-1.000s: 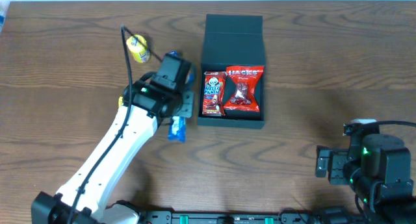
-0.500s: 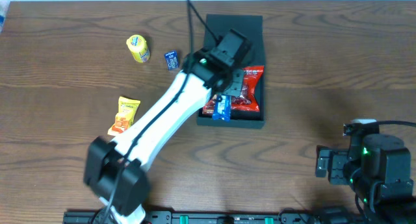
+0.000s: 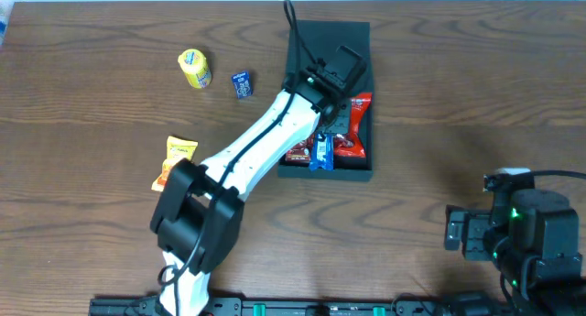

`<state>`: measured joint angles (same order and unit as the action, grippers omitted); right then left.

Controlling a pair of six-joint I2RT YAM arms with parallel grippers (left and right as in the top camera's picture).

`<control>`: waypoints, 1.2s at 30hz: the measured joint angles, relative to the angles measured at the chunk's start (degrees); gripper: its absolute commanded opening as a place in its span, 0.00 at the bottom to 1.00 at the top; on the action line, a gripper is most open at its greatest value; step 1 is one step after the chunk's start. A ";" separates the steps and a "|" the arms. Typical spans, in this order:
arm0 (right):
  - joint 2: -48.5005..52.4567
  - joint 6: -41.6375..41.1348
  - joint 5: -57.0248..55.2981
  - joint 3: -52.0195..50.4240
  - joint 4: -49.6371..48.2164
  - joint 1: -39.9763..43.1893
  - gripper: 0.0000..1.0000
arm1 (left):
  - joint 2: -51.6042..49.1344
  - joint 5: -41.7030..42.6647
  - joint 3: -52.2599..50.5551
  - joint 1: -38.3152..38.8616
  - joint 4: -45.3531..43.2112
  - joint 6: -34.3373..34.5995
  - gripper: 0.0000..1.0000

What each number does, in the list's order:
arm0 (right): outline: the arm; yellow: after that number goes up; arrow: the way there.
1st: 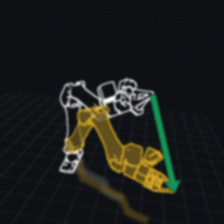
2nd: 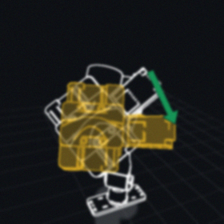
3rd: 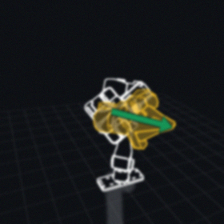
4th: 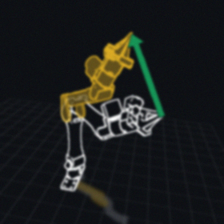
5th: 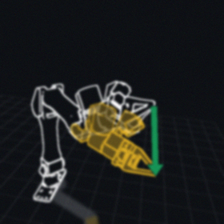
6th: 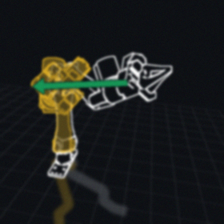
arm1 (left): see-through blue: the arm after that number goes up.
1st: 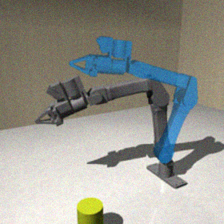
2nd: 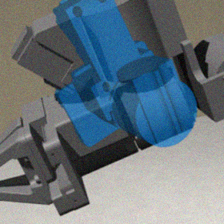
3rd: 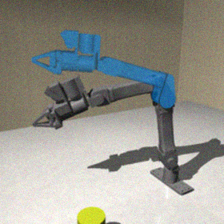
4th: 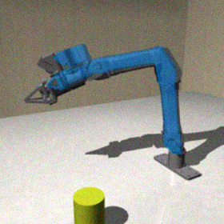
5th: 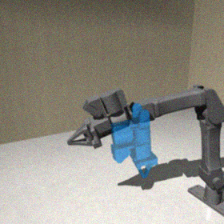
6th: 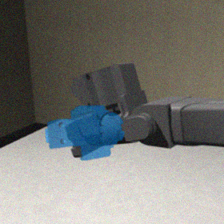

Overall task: Pack container
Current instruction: 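Lower the blue bar into the black box between the snacks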

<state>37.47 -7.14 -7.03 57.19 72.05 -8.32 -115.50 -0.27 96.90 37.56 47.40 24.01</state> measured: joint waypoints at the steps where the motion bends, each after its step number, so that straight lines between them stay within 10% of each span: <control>1: 0.00 0.00 0.00 0.00 0.00 0.00 0.99 | -0.72 0.02 0.00 -0.02 -0.13 0.02 0.14; 36: 0.00 0.00 0.00 0.00 0.00 0.00 0.99 | -3.34 -1.07 -0.83 -1.49 -2.14 2.71 0.19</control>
<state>37.47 -7.14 -7.03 57.19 72.05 -8.32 -118.85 -1.34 96.07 36.07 45.25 26.72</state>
